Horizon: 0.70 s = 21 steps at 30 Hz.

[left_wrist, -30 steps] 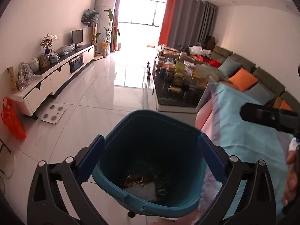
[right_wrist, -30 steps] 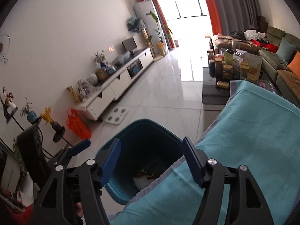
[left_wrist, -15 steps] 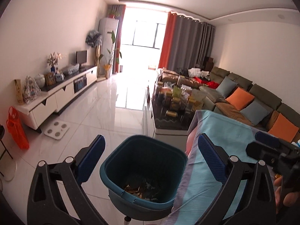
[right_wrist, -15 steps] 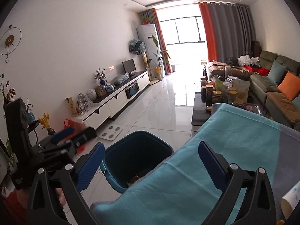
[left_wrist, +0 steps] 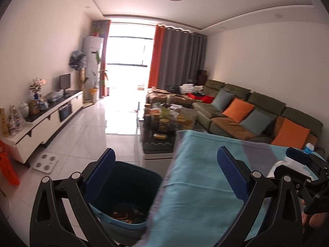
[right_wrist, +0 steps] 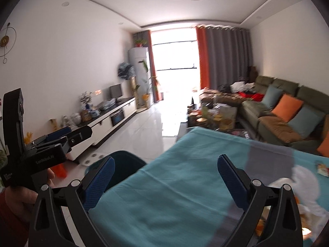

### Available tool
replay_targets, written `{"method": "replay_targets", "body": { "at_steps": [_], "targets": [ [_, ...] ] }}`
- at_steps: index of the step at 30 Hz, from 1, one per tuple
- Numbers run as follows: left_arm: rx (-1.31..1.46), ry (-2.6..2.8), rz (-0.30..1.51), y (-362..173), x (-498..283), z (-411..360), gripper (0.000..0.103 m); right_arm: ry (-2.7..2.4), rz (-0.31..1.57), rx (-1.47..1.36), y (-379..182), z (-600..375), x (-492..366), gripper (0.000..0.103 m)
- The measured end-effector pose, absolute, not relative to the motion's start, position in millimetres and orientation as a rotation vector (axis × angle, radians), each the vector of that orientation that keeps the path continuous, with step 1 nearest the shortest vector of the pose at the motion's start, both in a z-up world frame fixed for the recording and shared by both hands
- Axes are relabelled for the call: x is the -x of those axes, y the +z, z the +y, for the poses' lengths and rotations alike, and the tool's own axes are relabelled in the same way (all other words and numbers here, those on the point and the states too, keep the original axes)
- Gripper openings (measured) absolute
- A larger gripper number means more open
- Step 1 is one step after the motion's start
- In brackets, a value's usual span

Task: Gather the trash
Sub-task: 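Return both tools over the table toward the remaining cups and wrappers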

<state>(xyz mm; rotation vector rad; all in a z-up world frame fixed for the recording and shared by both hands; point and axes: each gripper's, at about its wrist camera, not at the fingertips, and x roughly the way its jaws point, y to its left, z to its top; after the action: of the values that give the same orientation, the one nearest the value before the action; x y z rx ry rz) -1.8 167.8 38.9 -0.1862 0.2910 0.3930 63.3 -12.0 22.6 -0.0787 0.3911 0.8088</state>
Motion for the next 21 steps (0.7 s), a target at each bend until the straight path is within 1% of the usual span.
{"method": "replay_targets", "body": {
  "at_steps": [12, 21],
  "targets": [
    [0.17, 0.201, 0.298, 32, -12, 105, 0.098, 0.636, 0.337, 0.066, 16, -81, -45, 0.096],
    [0.07, 0.08, 0.29, 24, -19, 45, 0.098, 0.506, 0.32, 0.045, 13, -128, -32, 0.096]
  ]
}}
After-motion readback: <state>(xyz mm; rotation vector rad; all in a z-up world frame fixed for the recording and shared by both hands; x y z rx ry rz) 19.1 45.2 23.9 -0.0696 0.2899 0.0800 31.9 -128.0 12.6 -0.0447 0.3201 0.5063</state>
